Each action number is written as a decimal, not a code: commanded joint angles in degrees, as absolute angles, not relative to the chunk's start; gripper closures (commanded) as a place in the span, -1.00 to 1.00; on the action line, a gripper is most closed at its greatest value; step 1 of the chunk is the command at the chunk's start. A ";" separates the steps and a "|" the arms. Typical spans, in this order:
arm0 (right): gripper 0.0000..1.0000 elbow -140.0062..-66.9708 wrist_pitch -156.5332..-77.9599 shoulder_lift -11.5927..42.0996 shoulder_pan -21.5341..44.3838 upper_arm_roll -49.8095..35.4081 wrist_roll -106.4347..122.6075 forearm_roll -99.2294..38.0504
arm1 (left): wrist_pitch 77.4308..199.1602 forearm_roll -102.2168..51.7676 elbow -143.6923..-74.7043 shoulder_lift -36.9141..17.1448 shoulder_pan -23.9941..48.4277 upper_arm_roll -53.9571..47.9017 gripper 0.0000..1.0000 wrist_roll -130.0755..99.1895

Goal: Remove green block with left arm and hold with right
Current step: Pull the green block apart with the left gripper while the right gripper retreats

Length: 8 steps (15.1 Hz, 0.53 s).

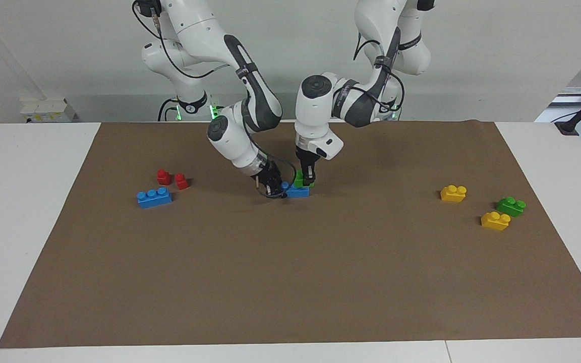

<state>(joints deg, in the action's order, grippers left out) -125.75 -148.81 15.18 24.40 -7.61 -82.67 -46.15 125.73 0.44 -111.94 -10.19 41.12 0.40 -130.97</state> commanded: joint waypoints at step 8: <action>0.88 -121.30 -137.50 14.86 15.67 -7.12 -76.39 -46.68 | 115.93 0.53 -111.97 -3.69 25.25 0.53 1.00 -106.47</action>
<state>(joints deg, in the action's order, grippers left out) -124.22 -144.13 15.16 20.74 -7.08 -80.45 -46.14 117.28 0.48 -111.83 -4.16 29.29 1.09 -112.41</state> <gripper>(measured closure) 0.652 0.656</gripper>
